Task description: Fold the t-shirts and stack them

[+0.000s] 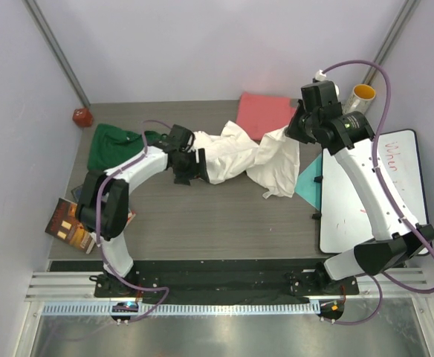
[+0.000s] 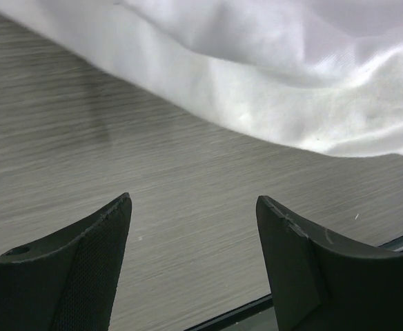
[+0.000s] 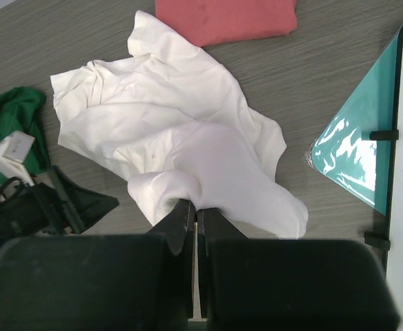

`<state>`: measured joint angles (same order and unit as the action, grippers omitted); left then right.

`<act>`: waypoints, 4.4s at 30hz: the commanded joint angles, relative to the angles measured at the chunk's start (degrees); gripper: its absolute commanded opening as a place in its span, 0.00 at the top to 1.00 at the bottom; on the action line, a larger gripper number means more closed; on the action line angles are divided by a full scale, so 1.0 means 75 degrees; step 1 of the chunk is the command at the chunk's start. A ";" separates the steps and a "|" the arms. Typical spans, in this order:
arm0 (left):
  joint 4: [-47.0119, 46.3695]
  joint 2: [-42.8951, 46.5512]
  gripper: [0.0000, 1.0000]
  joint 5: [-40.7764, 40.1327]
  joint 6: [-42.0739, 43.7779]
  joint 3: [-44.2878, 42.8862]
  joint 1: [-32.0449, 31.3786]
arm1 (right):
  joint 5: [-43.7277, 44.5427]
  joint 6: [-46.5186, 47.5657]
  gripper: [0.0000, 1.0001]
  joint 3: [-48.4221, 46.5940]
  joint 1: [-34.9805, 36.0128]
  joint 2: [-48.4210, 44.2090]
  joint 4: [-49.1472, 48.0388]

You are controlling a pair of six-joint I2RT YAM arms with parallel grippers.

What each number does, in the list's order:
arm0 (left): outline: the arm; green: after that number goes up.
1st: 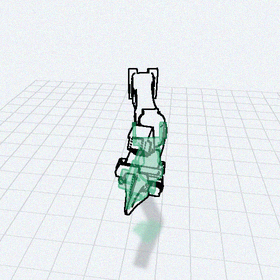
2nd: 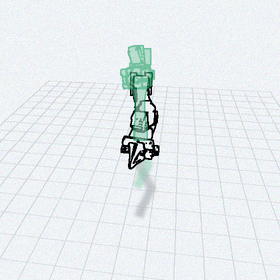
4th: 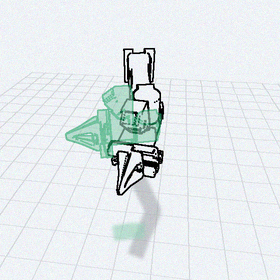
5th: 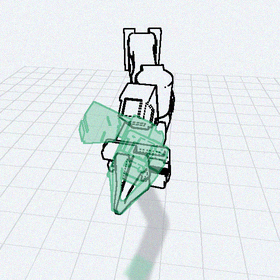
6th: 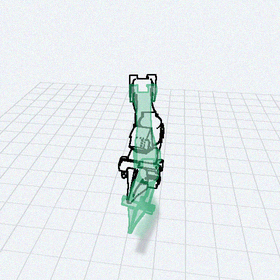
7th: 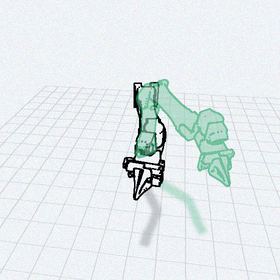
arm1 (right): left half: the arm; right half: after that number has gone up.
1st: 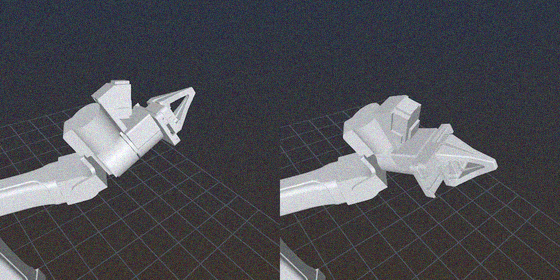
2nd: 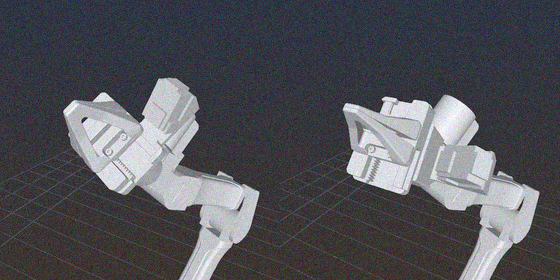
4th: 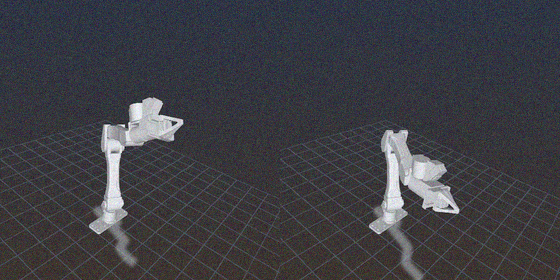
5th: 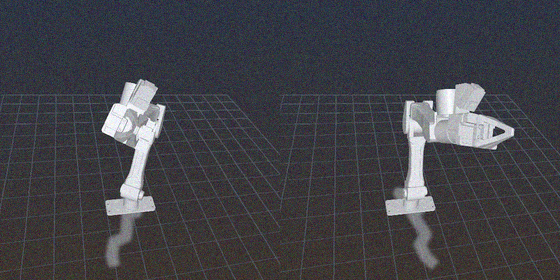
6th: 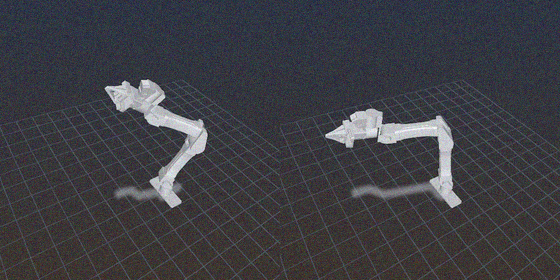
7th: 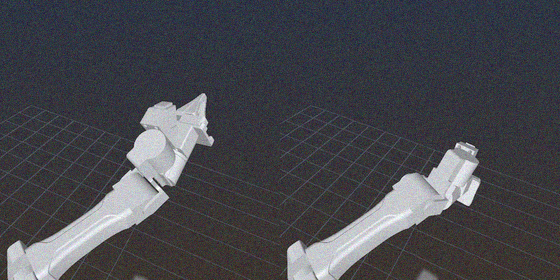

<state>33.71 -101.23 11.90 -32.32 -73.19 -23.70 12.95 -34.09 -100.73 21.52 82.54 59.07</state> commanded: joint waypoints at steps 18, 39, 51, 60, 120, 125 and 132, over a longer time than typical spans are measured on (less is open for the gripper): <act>0.0661 -0.2111 0.25 -0.1118 0.0394 -0.2897 -0.0672 | -0.2242 0.0584 0.99 -0.1113 -0.1052 0.1685 -0.1055; 0.1270 -0.3273 0.92 -0.0157 0.0676 -0.3296 -0.0671 | -0.2653 0.0513 0.99 -0.1652 -0.1510 0.2588 -0.1184; 0.0743 -0.0334 1.00 -0.1433 0.0536 -0.1857 -0.0601 | -0.1483 0.0385 0.99 -0.1008 -0.1732 0.1454 -0.1757; 0.0345 0.3004 1.00 -0.3564 -0.0261 -0.0977 -0.0589 | -0.1106 0.0197 0.99 0.0152 -0.1744 -0.0515 -0.2905; 0.1634 -0.3896 0.41 -0.0555 -0.0086 -0.6557 0.0301 | -0.2418 0.0291 0.99 0.0715 -0.1732 -0.0131 -0.4630; 0.1447 -0.1366 0.37 -0.1035 0.0230 -0.4167 0.0102 | -0.2524 0.0174 0.99 0.1242 -0.1732 -0.0095 -0.4676; 0.1598 0.0196 0.38 -0.0475 0.0839 -0.2373 -0.0343 | -0.2488 0.0186 0.99 0.1641 -0.1744 -0.0072 -0.4758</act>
<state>45.41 -102.41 5.65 -30.17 -95.66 -23.77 -6.07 -32.05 -88.90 8.75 82.56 27.40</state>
